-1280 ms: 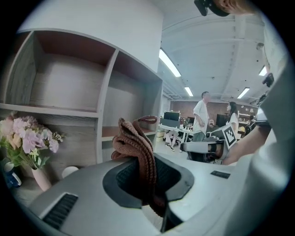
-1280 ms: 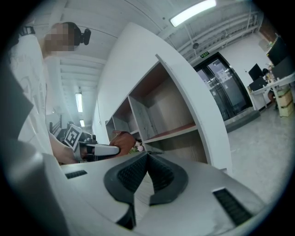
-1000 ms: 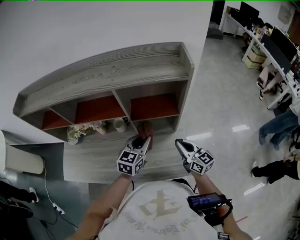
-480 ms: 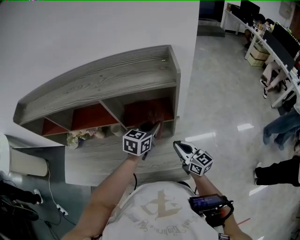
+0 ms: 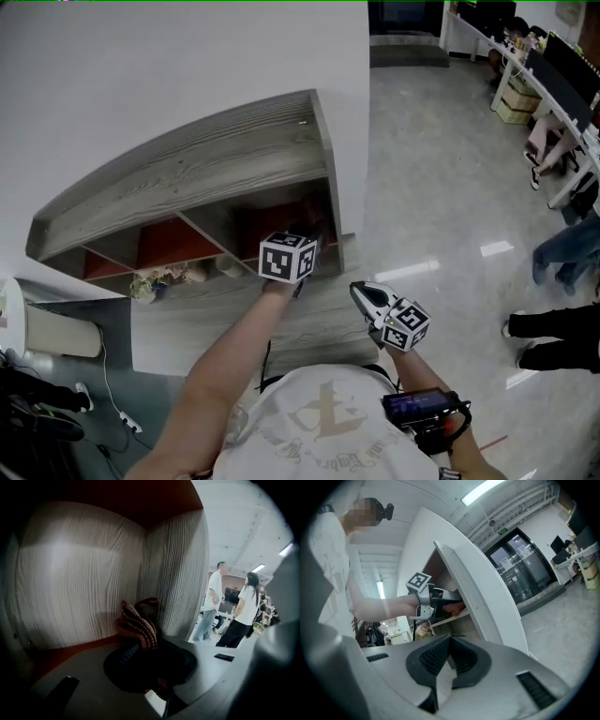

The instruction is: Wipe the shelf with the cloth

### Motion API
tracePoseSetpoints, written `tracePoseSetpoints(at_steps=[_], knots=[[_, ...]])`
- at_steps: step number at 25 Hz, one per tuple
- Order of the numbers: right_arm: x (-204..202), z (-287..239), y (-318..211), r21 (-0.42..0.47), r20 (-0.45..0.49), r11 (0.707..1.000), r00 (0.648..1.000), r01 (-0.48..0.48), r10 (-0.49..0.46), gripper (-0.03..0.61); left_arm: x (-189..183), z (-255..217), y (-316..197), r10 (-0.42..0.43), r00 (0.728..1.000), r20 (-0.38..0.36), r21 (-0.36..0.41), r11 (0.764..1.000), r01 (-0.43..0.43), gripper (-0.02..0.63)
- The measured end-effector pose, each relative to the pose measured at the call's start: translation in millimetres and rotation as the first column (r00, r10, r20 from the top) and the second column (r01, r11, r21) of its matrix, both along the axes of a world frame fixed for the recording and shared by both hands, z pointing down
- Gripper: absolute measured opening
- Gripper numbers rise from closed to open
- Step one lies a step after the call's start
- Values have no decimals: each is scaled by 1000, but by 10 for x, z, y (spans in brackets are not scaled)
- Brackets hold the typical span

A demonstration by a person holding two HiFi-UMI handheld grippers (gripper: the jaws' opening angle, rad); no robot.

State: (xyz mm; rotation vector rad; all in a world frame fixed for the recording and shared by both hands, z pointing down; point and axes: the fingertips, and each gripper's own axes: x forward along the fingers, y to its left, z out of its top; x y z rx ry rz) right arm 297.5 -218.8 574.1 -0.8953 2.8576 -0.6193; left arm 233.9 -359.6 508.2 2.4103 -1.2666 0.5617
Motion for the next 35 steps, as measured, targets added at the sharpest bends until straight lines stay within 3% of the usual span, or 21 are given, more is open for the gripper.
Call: tracePoseSetpoints(at_steps=[10, 15, 21, 27, 35], knots=[[102, 109, -25, -19, 13, 1000, 1000, 5, -5, 5, 25, 186, -72, -22, 991, 130, -80, 996, 32, 66], [26, 102, -35, -18, 19, 999, 999, 28, -28, 5, -334, 233, -83, -126, 975, 182, -85, 986, 143, 66], [-135, 96, -26, -17, 20, 998, 997, 68, -68, 5, -871, 232, -70, -280, 940, 195, -91, 949, 302, 66], [-281, 119, -16, -23, 17, 995, 995, 99, -99, 5, -1261, 239, -65, -375, 907, 193, -90, 913, 397, 66], [-399, 123, 6, -27, 11, 991, 991, 130, -130, 5, -1558, 241, 9, -522, 838, 157, -68, 841, 536, 66]])
